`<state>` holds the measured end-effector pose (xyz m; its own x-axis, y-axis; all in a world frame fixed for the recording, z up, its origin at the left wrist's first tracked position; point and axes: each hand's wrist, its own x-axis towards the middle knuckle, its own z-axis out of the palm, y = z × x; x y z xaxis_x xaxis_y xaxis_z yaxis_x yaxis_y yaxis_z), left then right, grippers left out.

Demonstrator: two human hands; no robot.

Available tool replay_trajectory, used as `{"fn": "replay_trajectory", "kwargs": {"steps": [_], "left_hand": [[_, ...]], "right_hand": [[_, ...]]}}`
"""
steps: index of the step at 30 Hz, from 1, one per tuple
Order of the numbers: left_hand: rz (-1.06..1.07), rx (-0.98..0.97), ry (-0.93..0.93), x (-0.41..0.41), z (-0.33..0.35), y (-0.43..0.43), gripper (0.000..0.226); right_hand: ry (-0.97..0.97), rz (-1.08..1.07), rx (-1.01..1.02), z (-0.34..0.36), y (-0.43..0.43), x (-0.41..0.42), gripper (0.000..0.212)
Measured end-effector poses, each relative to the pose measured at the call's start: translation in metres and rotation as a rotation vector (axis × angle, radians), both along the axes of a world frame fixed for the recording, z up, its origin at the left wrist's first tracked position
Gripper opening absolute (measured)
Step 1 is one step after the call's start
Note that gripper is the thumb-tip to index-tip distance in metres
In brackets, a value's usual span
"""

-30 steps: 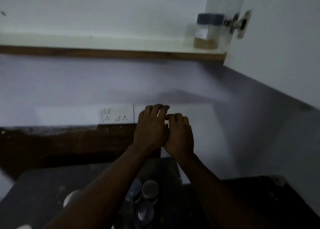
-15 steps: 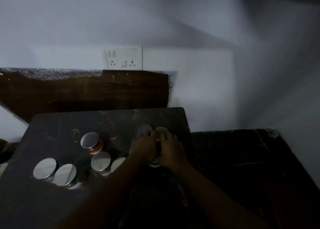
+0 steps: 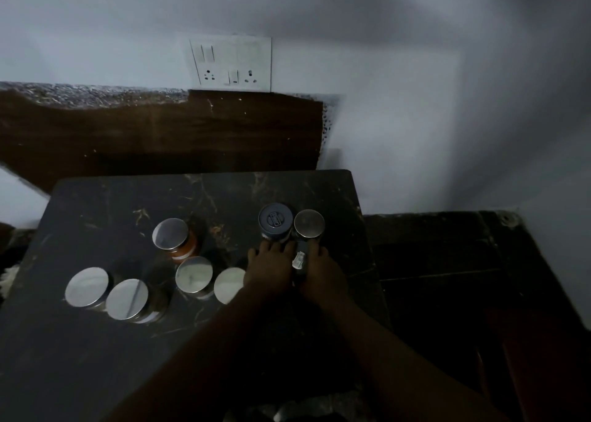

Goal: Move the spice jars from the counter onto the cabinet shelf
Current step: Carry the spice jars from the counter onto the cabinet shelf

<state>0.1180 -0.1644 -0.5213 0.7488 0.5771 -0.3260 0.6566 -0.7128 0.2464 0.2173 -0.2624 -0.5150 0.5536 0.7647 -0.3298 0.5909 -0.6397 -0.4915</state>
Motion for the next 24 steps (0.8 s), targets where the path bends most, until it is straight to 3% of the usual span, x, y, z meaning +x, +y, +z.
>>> {"fn": "replay_trajectory", "kwargs": {"steps": [4, 7, 10, 15, 20, 24], "left_hand": [[-0.038, -0.001, -0.025, -0.012, 0.000, 0.002, 0.083], [-0.082, 0.004, -0.101, -0.022, 0.009, 0.007, 0.084], [-0.154, 0.043, -0.280, -0.028, 0.029, 0.013, 0.080], [-0.122, -0.019, -0.578, -0.024, 0.081, 0.022, 0.067], [-0.131, 0.004, -0.853, -0.016, 0.141, 0.034, 0.058], [-0.107, 0.138, -1.030, -0.005, 0.197, 0.043, 0.055]], "right_hand": [[0.086, -0.011, 0.065, 0.005, -0.009, 0.003, 0.079], [0.120, -0.039, 0.132, 0.018, -0.017, 0.003, 0.087], [0.122, -0.110, 0.267, 0.034, -0.022, 0.003, 0.092], [0.014, -0.205, 0.521, 0.081, -0.012, 0.005, 0.072], [-0.120, -0.212, 0.744, 0.133, 0.009, 0.011, 0.077], [-0.153, -0.179, 0.918, 0.187, 0.022, 0.006, 0.087]]}}
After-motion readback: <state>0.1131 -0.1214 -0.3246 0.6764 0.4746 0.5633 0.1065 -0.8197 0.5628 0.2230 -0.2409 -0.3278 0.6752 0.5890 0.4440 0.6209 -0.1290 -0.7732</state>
